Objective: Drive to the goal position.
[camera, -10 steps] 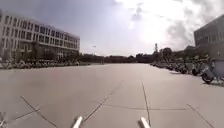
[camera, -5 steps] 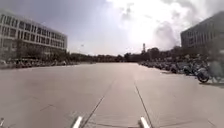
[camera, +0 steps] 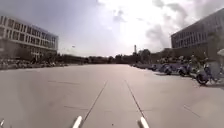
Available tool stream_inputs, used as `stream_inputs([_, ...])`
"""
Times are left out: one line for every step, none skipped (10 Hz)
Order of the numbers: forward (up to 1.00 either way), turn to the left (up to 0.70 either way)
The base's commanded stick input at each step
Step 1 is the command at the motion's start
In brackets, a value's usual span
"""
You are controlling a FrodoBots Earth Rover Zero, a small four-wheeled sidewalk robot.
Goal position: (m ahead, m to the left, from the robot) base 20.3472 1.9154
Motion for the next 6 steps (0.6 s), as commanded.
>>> stream_inputs([1.0,-0.01])
stream_inputs([1.0,-0.01])
stream_inputs([1.0,-0.01])
stream_inputs([1.0,-0.01])
stream_inputs([1.0,-0.01])
stream_inputs([1.0,-0.01])
